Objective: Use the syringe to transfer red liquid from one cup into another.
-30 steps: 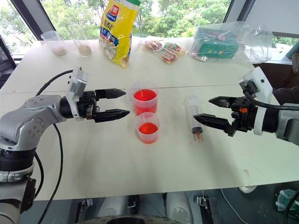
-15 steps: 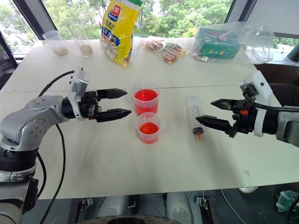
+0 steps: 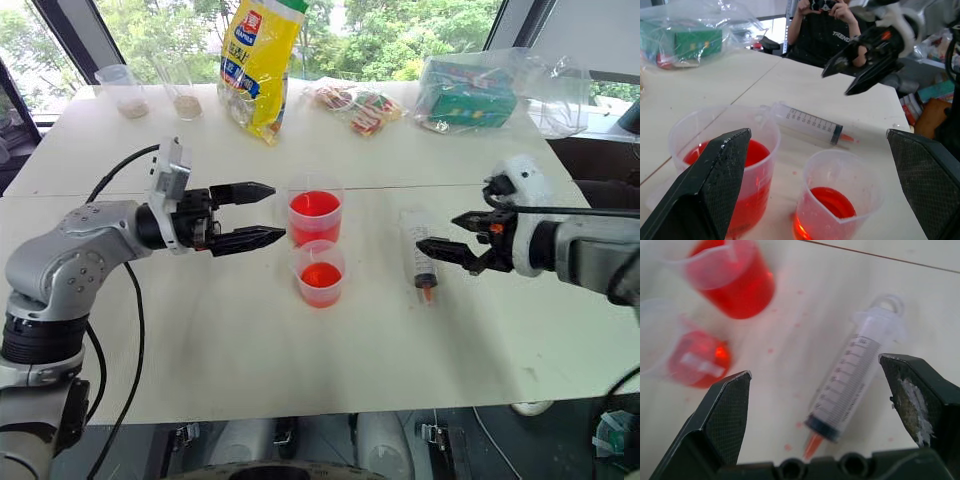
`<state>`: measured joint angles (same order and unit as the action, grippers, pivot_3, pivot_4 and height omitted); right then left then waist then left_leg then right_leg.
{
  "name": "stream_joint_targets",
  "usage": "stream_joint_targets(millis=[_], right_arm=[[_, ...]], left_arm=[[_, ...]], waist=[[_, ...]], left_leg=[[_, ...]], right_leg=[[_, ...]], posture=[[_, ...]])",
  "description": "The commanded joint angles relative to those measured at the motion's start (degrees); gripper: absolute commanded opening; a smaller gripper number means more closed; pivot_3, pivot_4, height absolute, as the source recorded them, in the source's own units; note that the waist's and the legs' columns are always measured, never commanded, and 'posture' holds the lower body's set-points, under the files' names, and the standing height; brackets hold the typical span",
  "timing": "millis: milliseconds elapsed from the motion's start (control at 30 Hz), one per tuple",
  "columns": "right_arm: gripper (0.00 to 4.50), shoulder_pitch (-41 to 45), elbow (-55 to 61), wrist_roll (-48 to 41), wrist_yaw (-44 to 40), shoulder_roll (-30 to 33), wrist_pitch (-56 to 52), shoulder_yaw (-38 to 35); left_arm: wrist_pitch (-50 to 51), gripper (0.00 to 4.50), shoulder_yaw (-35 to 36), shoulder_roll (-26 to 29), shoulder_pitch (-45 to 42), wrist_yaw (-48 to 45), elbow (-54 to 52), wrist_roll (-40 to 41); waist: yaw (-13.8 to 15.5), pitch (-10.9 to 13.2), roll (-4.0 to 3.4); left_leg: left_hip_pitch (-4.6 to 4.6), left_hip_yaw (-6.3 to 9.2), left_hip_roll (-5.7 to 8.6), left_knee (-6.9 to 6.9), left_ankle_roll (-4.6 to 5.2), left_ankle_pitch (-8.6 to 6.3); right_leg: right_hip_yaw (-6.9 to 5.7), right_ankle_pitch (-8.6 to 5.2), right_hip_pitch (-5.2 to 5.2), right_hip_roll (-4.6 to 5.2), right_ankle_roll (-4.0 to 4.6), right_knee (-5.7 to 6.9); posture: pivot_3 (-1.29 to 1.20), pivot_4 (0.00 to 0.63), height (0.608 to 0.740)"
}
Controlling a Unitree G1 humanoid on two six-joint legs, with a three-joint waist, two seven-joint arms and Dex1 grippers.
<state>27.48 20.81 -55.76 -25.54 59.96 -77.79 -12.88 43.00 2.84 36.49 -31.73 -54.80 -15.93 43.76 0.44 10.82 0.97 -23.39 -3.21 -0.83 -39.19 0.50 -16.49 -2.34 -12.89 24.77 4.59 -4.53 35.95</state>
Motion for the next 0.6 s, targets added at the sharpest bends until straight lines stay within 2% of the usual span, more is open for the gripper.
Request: stream_joint_targets(millis=[33, 133, 333, 600], right_arm=[[4.44, 5.31, -5.46, 4.84, 2.87, -2.03, -2.68, 4.64], [4.44, 10.43, -12.98, 10.30, 4.47, -5.06, -3.00, 9.84], [4.44, 17.98, -26.03, 21.15, 1.91, -11.57, 1.60, 22.34], [4.44, 22.48, -36.11, 30.67, -3.49, -17.13, 6.69, 30.09]], left_arm=[[-2.16, 4.50, -0.37, -1.06, -0.51, 0.45, -0.72, -1.11], [-2.23, 4.50, -0.59, -2.48, -0.89, 1.11, -0.20, -1.17], [-3.74, 4.50, -2.49, -3.99, -1.80, 0.00, 1.77, -2.91], [-4.67, 4.50, -1.98, -4.99, -0.58, 1.73, 0.81, -3.72]], waist=[[0.08, 0.00, 0.00], [0.11, 0.00, 0.01], [0.06, 0.00, 0.00], [-0.29, -0.02, 0.04]], left_leg=[[0.00, 0.00, 0.00, 0.00, 0.00, 0.00], [-0.03, -0.02, 0.01, 0.00, 0.00, 0.00], [-0.05, -0.02, 0.02, 0.01, 0.01, 0.00], [-0.04, -0.03, 0.02, 0.00, 0.01, 0.00]], right_leg=[[0.00, 0.00, 0.01, 0.00, 0.01, 0.00], [0.00, 0.00, 0.01, 0.00, 0.00, -0.02], [-0.01, 0.11, 0.02, -0.01, -0.19, -0.02], [-0.02, 0.14, 0.02, 0.00, -0.24, 0.02]], posture=[[0.00, 0.150, 0.740], [0.00, 0.150, 0.740], [0.00, 0.150, 0.740], [0.00, 0.150, 0.740]])
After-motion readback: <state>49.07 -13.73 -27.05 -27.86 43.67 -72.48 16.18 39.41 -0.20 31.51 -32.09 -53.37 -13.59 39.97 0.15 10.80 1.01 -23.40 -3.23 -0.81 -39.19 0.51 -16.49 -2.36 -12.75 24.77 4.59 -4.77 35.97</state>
